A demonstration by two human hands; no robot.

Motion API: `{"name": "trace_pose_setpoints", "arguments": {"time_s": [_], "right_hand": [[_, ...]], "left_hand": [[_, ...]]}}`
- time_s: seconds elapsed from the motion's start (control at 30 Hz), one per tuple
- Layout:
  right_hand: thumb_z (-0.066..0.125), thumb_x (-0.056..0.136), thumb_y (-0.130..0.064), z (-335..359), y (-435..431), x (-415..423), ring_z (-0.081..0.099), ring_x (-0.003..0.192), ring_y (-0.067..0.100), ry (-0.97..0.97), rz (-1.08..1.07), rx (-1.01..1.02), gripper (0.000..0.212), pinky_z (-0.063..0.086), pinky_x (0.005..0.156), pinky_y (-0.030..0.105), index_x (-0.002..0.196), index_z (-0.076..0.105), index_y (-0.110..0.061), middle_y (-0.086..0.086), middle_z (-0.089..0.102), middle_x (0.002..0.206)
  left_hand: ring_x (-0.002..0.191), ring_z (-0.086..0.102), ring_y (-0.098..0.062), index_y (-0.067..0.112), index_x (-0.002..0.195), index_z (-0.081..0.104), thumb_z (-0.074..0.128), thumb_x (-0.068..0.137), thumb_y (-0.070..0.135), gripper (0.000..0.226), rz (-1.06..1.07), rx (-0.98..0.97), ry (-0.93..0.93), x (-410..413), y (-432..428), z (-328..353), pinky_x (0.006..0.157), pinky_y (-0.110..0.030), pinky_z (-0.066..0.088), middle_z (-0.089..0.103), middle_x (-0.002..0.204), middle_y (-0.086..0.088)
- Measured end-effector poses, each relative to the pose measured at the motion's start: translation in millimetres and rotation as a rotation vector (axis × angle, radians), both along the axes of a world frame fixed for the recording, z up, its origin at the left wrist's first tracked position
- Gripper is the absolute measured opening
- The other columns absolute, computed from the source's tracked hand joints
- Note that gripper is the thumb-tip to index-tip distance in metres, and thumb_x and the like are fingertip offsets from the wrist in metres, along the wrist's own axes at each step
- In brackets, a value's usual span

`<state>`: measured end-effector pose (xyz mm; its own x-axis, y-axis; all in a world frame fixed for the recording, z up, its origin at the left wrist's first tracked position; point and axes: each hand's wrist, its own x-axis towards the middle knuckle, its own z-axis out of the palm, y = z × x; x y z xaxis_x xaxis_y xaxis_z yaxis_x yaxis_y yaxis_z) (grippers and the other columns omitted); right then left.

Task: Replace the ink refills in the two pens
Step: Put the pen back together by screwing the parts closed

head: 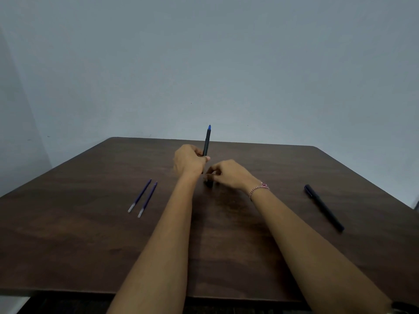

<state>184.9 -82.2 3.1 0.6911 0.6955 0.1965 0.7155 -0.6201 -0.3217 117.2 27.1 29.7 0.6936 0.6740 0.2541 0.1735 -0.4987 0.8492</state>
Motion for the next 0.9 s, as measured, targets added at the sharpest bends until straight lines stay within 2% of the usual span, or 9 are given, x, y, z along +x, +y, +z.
{"name": "trace_pose_setpoints", "arguments": {"time_s": [0.1, 0.2, 0.3, 0.37, 0.47, 0.53, 0.67, 0.77, 0.9], "right_hand": [[0.056, 0.089, -0.048, -0.6, 1.0, 0.6, 0.058, 0.085, 0.015, -0.010, -0.015, -0.003, 0.033, 0.043, 0.071, 0.027, 0.103, 0.068, -0.020, 0.001, 0.067, 0.099], [0.058, 0.086, -0.053, 0.0, 0.8, -0.3, 0.057, 0.085, 0.015, -0.015, -0.031, 0.002, 0.035, 0.043, 0.071, 0.028, 0.096, 0.068, -0.021, -0.002, 0.065, 0.094], [0.061, 0.083, -0.055, 1.5, 0.2, -1.9, 0.058, 0.085, 0.015, -0.021, -0.056, 0.011, 0.030, 0.044, 0.070, 0.029, 0.088, 0.065, -0.026, -0.007, 0.060, 0.086], [0.066, 0.081, -0.049, 3.0, -0.8, -1.9, 0.059, 0.087, 0.016, -0.040, -0.073, 0.006, 0.024, 0.049, 0.072, 0.032, 0.088, 0.066, -0.026, -0.006, 0.060, 0.086], [0.074, 0.077, -0.031, 6.0, -5.2, 0.8, 0.064, 0.093, 0.018, 0.014, -0.069, 0.073, 0.009, 0.053, 0.082, 0.037, 0.078, 0.065, -0.029, -0.004, 0.065, 0.086], [0.076, 0.076, -0.025, 8.3, -9.3, 3.1, 0.066, 0.088, 0.017, 0.085, -0.077, 0.173, 0.010, 0.054, 0.082, 0.036, 0.077, 0.066, -0.026, 0.002, 0.070, 0.086], [0.079, 0.074, -0.023, 13.9, -19.4, 6.7, 0.063, 0.062, 0.009, 0.262, -0.194, 0.520, 0.015, 0.050, 0.056, 0.021, 0.082, 0.068, -0.017, 0.007, 0.070, 0.076], [0.080, 0.074, -0.016, 17.0, -28.4, 10.0, 0.064, 0.060, 0.010, 0.444, -0.289, 0.802, 0.019, 0.050, 0.051, 0.017, 0.086, 0.065, -0.014, 0.005, 0.069, 0.076], [0.078, 0.076, -0.010, 21.6, -39.7, 11.4, 0.062, 0.057, 0.010, 0.574, -0.321, 1.104, 0.030, 0.052, 0.049, 0.014, 0.101, 0.061, -0.009, 0.007, 0.066, 0.072]], "left_hand": [[0.087, 0.063, -0.018, 0.013, 0.096, 0.069, 0.076, 0.077, 0.023, 0.023, -0.013, 0.003, 0.001, -0.9, -0.6, 0.2, 0.070, -0.030, 0.049, 0.070, 0.096, -0.006], [0.089, 0.063, -0.018, 0.013, 0.096, 0.070, 0.076, 0.077, 0.023, 0.023, -0.022, 0.011, 0.007, -1.4, -1.5, 0.1, 0.069, -0.029, 0.048, 0.071, 0.096, -0.006], [0.082, 0.060, -0.015, 0.013, 0.096, 0.069, 0.075, 0.077, 0.023, 0.022, -0.028, 0.013, 0.012, -2.1, -2.1, 0.0, 0.065, -0.028, 0.045, 0.070, 0.095, -0.005], [0.075, 0.057, -0.011, 0.013, 0.095, 0.069, 0.075, 0.077, 0.023, 0.022, -0.034, 0.014, 0.011, -2.3, -2.6, -0.3, 0.061, -0.027, 0.043, 0.070, 0.094, -0.005], [0.071, 0.055, -0.010, 0.013, 0.094, 0.070, 0.076, 0.077, 0.023, 0.021, -0.045, 0.027, 0.014, -2.5, -3.6, -0.8, 0.060, -0.026, 0.041, 0.071, 0.091, -0.005], [0.072, 0.057, -0.011, 0.012, 0.093, 0.070, 0.076, 0.077, 0.023, 0.021, -0.052, 0.026, 0.014, -2.3, -3.7, -0.7, 0.062, -0.027, 0.043, 0.071, 0.091, -0.006], [0.082, 0.063, -0.016, 0.011, 0.095, 0.070, 0.077, 0.075, 0.024, 0.024, -0.084, 0.026, 0.026, -0.9, -4.4, -0.8, 0.069, -0.030, 0.050, 0.071, 0.093, -0.006], [0.086, 0.066, -0.020, 0.010, 0.092, 0.070, 0.079, 0.074, 0.023, 0.024, -0.140, 0.028, 0.057, 0.4, -6.6, -0.9, 0.078, -0.034, 0.055, 0.071, 0.092, -0.008], [0.080, 0.068, -0.022, 0.015, 0.080, 0.069, 0.081, 0.071, 0.022, 0.017, -0.220, 0.020, 0.134, -0.2, -12.0, -0.3, 0.078, -0.039, 0.057, 0.072, 0.087, -0.009]]}}
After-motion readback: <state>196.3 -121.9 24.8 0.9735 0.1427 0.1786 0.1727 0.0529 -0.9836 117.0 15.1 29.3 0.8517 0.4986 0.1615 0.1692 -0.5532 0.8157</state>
